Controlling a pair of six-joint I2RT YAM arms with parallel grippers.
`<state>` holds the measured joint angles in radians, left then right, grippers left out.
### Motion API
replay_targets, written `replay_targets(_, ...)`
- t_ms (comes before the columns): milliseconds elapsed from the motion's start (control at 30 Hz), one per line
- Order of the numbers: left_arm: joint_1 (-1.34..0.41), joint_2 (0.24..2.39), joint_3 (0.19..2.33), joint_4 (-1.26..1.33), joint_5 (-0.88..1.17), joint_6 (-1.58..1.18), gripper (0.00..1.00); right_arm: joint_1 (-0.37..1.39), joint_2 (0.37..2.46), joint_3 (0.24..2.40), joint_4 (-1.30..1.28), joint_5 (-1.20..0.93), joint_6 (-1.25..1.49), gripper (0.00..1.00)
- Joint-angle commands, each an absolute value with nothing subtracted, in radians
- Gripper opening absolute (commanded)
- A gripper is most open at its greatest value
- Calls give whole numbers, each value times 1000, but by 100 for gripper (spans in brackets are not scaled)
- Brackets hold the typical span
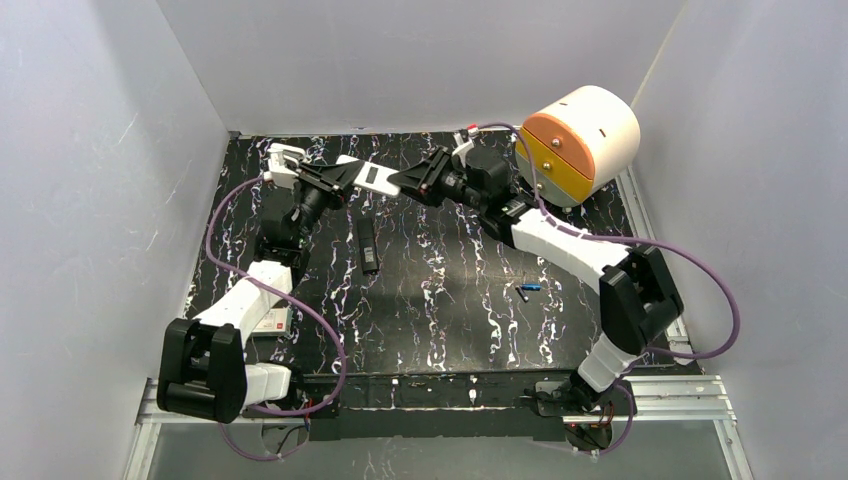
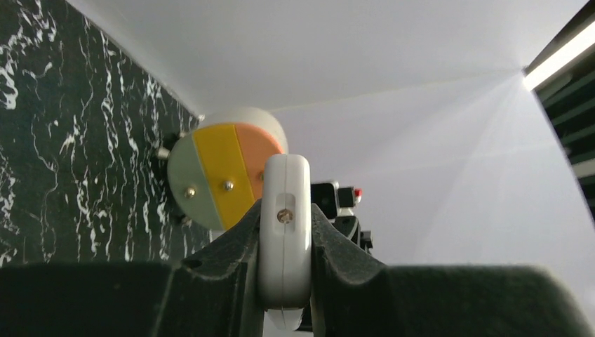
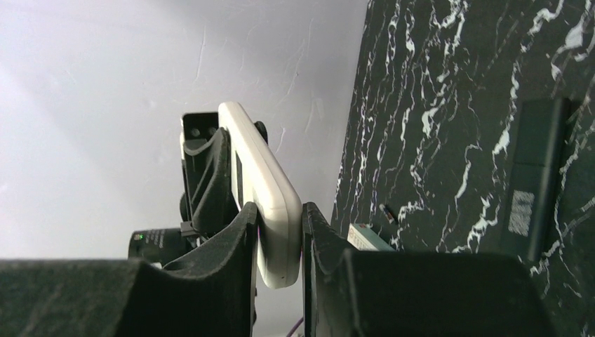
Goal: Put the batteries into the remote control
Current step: Load the battery cover into the remote control, then place the remote control at the center of the board.
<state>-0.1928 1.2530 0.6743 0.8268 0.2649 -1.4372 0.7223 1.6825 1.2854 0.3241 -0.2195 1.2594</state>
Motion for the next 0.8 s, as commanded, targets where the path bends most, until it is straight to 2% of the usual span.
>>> replay_targets(0, -365, 1212, 767, 823, 822, -1340, 0, 740, 1646, 1187, 415, -348, 1163, 31)
replay_targets(100, -351, 1240, 799, 823, 835, -1334, 0, 720, 1600, 1169, 393, -424, 1075, 47)
replay_targets(200, -342, 1258, 811, 821, 859, -1321, 0, 695, 1532, 1137, 429, -498, 1009, 71)
replay_targets(300, -327, 1268, 814, 820, 900, -1313, 0, 663, 1478, 1144, 398, -592, 903, 84)
replay_targets(567, -299, 1254, 816, 819, 958, -1297, 0, 595, 1412, 1164, 187, -882, 617, 87)
replay_targets(767, -296, 1247, 831, 819, 994, -1266, 0, 593, 1390, 1155, 98, -1029, 499, 81)
